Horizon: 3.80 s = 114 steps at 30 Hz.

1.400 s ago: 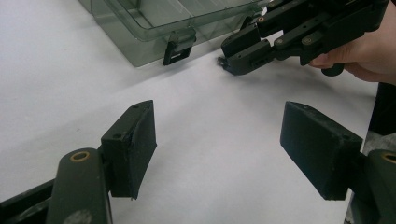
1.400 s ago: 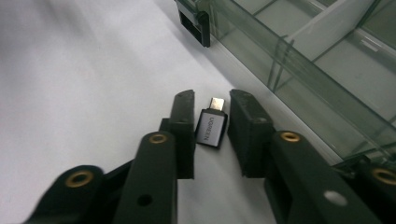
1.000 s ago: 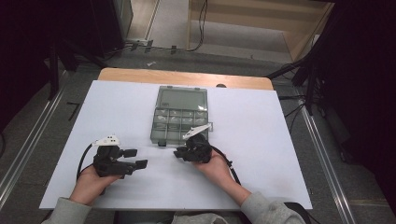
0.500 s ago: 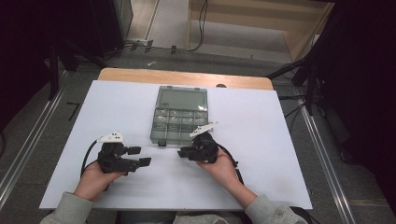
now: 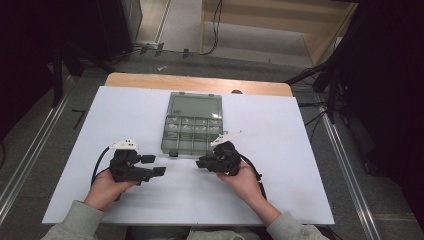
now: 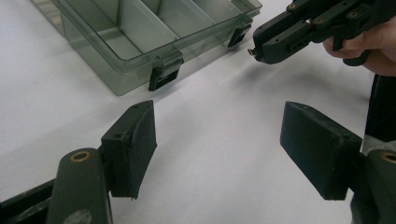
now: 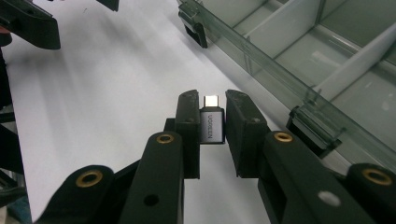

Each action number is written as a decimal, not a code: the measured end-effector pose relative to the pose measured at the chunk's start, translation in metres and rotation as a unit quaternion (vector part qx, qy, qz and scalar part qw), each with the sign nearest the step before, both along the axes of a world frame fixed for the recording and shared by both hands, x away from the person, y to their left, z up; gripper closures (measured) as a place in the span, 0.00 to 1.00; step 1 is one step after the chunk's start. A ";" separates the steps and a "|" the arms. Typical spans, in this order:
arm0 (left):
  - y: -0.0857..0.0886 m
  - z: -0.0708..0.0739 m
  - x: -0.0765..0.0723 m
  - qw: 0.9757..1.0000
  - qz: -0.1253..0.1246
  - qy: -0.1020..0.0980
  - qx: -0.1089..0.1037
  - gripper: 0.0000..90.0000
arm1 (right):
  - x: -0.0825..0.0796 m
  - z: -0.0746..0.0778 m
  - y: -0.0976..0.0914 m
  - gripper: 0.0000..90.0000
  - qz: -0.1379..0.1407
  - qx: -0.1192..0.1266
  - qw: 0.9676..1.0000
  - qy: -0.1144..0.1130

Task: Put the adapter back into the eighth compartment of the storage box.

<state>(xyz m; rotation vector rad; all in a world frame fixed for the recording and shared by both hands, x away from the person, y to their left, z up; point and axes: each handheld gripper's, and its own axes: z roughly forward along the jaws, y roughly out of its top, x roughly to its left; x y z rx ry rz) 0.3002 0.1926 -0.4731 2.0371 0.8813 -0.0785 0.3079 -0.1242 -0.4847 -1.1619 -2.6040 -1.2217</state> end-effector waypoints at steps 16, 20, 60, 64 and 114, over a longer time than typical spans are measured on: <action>-0.004 0.000 0.004 1.000 -0.003 0.001 -0.003 0.30 | -0.003 0.010 -0.018 0.82 -0.017 0.016 1.000 0.001; -0.004 0.000 0.004 1.000 -0.001 0.001 -0.004 0.30 | -0.004 0.013 -0.021 0.82 -0.020 0.016 1.000 -0.002; 0.015 -0.001 -0.010 0.999 0.036 -0.007 -0.002 0.30 | 0.017 0.028 -0.042 0.82 -0.056 0.023 0.998 -0.025; 0.017 -0.001 -0.012 0.999 0.040 -0.007 -0.002 0.30 | 0.022 0.027 -0.043 0.82 -0.061 0.022 0.998 -0.024; 0.016 -0.002 -0.011 0.999 0.041 -0.008 0.001 0.30 | 0.042 0.010 -0.047 0.62 -0.111 0.019 0.993 -0.024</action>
